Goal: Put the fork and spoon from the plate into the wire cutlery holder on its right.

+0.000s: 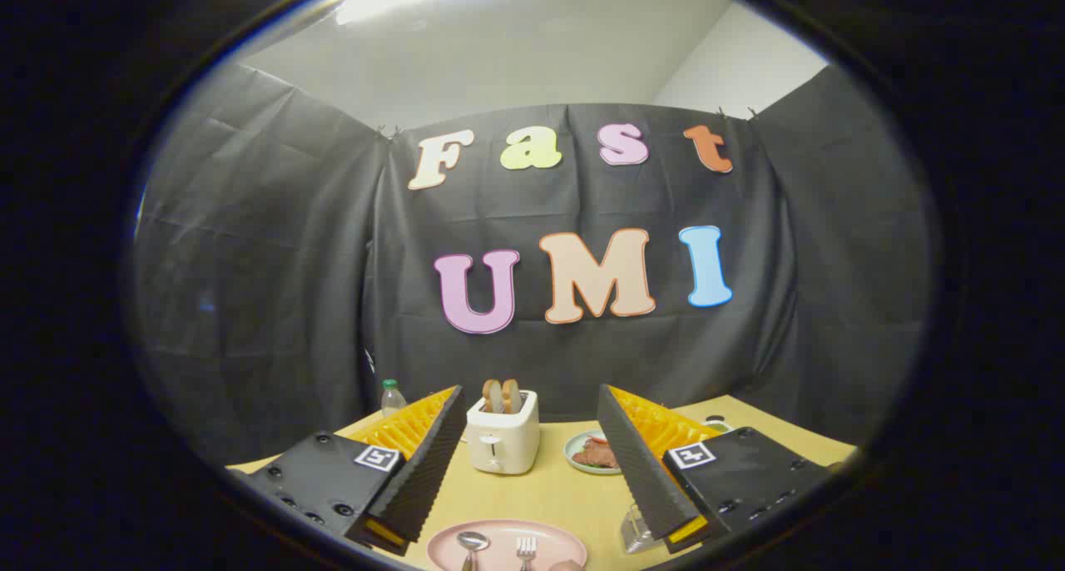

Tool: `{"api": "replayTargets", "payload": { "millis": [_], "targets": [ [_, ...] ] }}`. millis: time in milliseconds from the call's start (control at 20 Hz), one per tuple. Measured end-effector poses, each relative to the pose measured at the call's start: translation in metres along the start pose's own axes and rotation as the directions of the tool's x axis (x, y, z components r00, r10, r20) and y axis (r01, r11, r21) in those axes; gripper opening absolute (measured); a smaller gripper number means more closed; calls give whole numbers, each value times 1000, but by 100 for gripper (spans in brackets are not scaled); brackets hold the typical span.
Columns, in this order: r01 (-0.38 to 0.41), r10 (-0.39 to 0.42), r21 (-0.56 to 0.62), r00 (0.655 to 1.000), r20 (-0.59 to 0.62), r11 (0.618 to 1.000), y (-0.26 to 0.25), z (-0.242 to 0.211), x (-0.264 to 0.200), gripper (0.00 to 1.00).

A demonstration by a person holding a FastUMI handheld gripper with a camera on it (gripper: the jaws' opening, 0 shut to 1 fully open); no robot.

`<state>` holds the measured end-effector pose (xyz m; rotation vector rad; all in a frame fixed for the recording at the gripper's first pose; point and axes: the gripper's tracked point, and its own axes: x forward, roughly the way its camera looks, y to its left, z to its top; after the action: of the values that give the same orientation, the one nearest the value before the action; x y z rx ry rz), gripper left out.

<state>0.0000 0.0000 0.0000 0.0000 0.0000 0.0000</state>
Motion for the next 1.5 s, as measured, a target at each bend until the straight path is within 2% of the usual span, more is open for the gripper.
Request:
{"api": "replayTargets", "payload": {
  "millis": [900,1200,1500],
  "targets": [
    [-27,27,-2,1000,-5,1000,7,-6,15,100],
    [-32,33,7,995,-96,999,6,-38,17,100],
    [-22,19,-9,973,-230,1000,-5,-86,11,100]
  ]
}}
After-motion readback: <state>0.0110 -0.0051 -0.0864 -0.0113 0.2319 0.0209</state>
